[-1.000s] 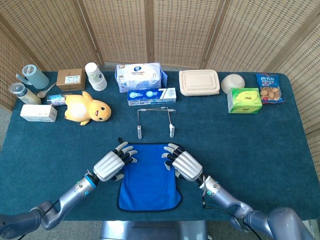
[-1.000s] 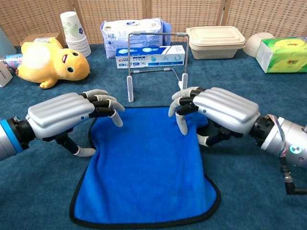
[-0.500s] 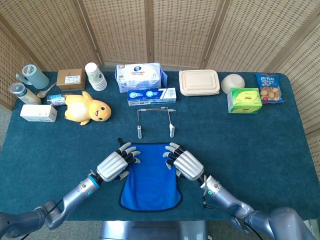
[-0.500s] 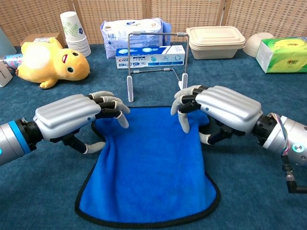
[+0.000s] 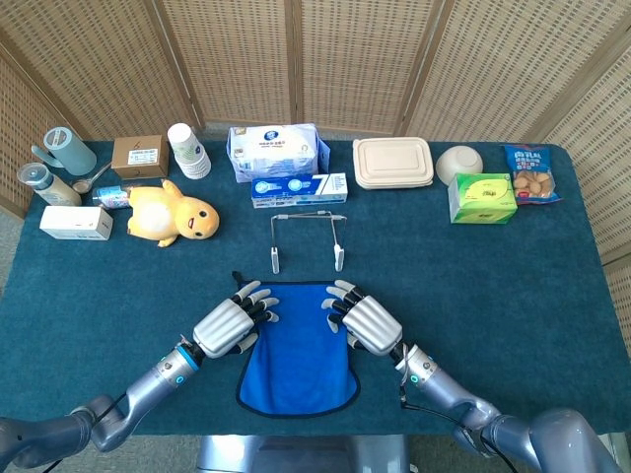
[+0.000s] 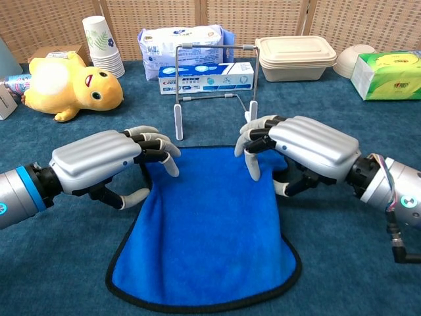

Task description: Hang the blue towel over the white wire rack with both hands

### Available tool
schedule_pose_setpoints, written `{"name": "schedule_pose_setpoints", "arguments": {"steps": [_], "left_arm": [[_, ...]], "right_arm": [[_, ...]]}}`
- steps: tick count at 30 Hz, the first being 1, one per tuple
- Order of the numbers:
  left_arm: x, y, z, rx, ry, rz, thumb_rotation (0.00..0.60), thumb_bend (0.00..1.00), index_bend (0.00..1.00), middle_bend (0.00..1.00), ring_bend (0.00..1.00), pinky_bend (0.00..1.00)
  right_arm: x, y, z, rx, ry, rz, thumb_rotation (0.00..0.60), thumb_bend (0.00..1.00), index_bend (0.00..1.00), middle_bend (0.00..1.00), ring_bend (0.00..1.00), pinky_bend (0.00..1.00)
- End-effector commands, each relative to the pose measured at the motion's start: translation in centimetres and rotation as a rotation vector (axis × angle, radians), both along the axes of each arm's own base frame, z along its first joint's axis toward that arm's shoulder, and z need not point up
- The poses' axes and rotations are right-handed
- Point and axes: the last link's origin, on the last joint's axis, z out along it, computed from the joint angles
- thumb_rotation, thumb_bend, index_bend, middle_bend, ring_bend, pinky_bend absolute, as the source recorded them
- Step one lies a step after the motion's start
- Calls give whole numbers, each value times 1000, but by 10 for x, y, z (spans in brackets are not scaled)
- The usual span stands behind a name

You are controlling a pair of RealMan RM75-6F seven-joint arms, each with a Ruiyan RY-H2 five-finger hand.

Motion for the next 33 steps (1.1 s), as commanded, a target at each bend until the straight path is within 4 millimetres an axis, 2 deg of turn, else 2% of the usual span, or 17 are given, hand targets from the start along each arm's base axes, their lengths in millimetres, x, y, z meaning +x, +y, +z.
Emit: {"name": "schedule_pose_setpoints", "arguments": {"steps": [1, 14, 19, 25, 33], "left_arm": [[0, 0, 0, -1, -2, 3, 600, 596, 313, 197, 137, 19], [0, 2, 0, -7, 2, 7, 600, 581, 323, 193, 138, 19], [-2, 3, 2, -4, 2, 12, 600, 543, 274, 183, 133, 17], [-2, 1, 3, -3, -4, 11, 600, 509, 179, 137, 72, 0], [-6, 2, 5, -2, 11, 11, 600, 499, 165, 121, 58, 0]], "right_arm": [[0, 0, 0, 0, 0, -1, 600, 418, 657, 332, 178, 174], [-1, -1, 1, 0, -1, -8, 600, 420, 656, 333, 179, 175], [-1, -2, 2, 0, -5, -11, 600, 420, 655, 334, 181, 175], [-1, -1, 2, -2, -8, -10, 600, 419, 656, 337, 187, 175], [0, -1, 2, -3, -10, -10, 600, 421, 655, 338, 187, 175]]}}
